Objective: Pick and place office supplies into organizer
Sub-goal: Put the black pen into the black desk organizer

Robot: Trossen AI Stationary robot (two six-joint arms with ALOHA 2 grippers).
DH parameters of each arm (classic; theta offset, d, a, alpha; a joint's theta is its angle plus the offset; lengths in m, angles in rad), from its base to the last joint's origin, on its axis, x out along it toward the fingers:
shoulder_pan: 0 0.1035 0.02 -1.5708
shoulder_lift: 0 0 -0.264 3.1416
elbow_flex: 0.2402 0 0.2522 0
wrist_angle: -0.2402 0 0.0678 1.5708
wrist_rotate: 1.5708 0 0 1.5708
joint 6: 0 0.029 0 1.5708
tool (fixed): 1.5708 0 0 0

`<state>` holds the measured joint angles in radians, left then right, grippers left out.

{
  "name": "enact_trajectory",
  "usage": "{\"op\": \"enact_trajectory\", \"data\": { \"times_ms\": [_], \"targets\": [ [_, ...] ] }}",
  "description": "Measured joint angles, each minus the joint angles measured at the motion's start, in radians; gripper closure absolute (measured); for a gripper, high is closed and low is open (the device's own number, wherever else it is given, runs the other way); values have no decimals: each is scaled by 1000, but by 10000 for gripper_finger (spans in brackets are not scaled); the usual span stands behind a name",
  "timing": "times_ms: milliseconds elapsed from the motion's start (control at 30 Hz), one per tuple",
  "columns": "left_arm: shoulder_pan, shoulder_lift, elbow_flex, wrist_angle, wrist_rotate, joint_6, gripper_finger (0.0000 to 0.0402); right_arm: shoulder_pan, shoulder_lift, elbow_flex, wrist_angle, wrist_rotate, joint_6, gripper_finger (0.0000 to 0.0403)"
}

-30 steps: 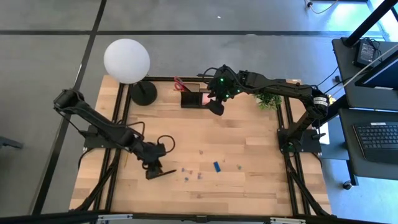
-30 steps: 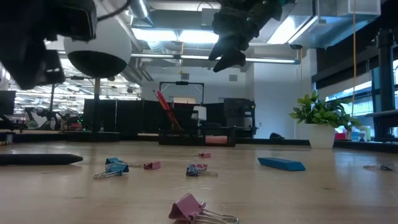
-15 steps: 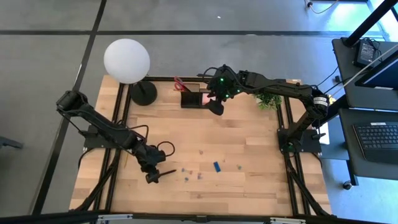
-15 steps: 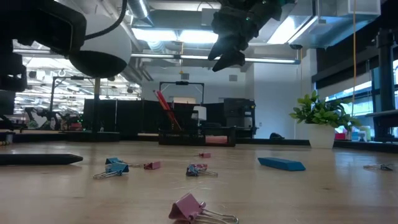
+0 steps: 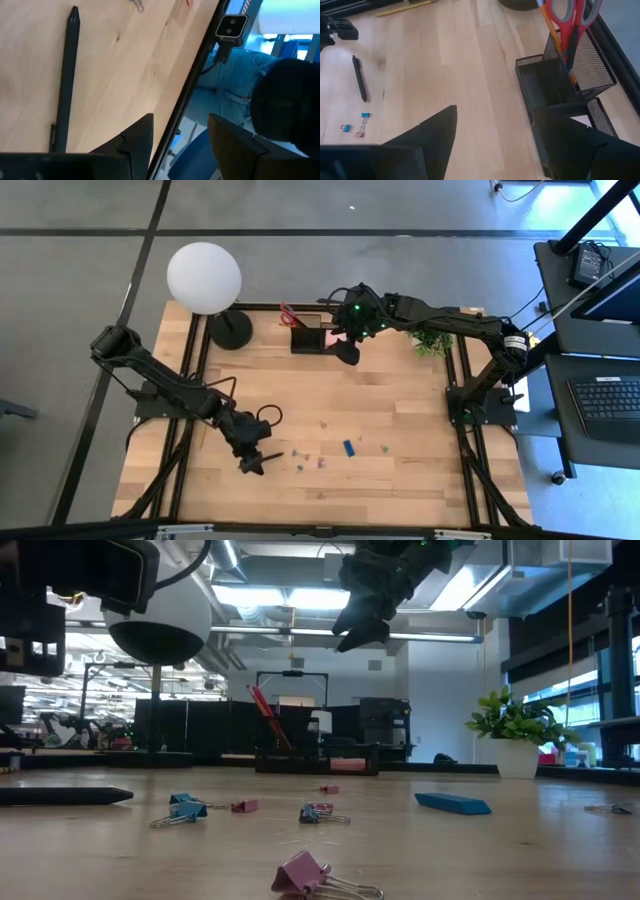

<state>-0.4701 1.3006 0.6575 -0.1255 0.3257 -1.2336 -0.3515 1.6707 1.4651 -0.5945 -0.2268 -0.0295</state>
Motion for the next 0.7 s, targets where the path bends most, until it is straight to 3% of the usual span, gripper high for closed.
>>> {"op": "enact_trajectory", "data": {
  "times_ms": [133,233,367,500,600,700],
  "targets": [
    [4,0,0,-11,-1,51,222,0,0,0,-1,0,-5,131],
    [10,0,0,-25,-5,2,222,0,0,0,-1,0,-6,131],
    [-26,0,10,-81,-126,-67,222,-1,0,0,-1,0,-6,131],
    [-73,25,114,-385,-260,-104,222,-5,0,0,0,0,-6,131],
    [-95,76,211,-609,-268,-118,222,-6,0,0,7,1,-5,131],
    [-100,139,279,-706,-238,-86,222,-6,0,0,21,1,15,131]
  ]
}}
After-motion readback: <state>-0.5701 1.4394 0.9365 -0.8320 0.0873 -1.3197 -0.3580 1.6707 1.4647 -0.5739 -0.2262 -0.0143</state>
